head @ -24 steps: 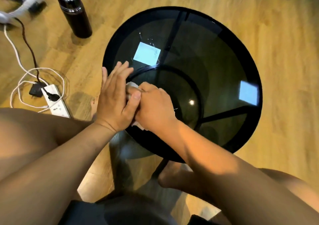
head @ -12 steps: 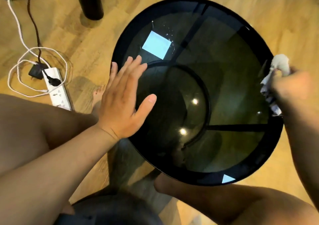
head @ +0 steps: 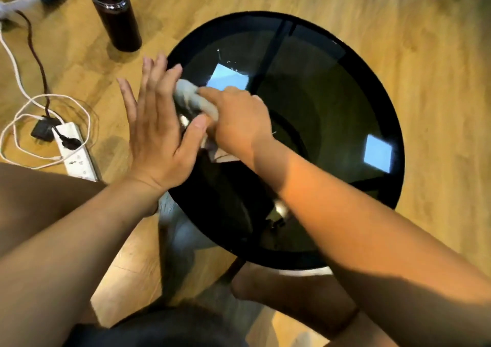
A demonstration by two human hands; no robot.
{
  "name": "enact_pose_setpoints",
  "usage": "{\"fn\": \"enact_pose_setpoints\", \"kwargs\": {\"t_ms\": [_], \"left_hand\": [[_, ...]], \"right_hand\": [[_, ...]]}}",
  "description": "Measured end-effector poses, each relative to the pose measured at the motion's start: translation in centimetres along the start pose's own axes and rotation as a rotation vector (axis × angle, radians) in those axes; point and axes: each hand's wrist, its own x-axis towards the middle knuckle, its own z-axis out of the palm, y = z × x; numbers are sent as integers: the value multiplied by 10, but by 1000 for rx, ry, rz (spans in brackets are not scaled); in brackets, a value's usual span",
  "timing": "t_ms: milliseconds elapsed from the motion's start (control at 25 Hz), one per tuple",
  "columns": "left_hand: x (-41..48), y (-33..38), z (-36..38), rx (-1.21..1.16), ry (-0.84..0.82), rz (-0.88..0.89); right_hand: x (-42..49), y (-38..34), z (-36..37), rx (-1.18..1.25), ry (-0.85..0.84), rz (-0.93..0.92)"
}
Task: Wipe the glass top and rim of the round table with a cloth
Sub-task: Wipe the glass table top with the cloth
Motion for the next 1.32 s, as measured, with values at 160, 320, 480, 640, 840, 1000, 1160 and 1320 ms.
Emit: {"fn": "enact_pose_setpoints", "kwargs": {"t_ms": [160, 320, 480, 640, 840, 1000, 1160, 1320], "left_hand": [[9, -7, 10, 104, -126, -71], [8, -8, 10, -15, -93, -142], [8, -7, 8, -54, -117, -111], [7, -4, 7, -92, -104, -115], [5, -3, 9, -100, -105, -87], [5, -3, 7, -76, -129, -83], [7, -5, 8, -75, -123, -93], [6, -4, 7, -103, -132, -90]], "right_hand": [[-23, 180, -33, -19, 159, 544], [-44, 241, -63, 98, 240, 827], [24, 187, -42, 167, 306, 767], [82, 20, -3, 98, 170, 243], [67, 12, -4, 194, 21, 24], [11, 178, -28, 101, 219, 496], [-17, 266, -58, 101, 234, 845], [71, 221, -44, 82, 276, 718]]}}
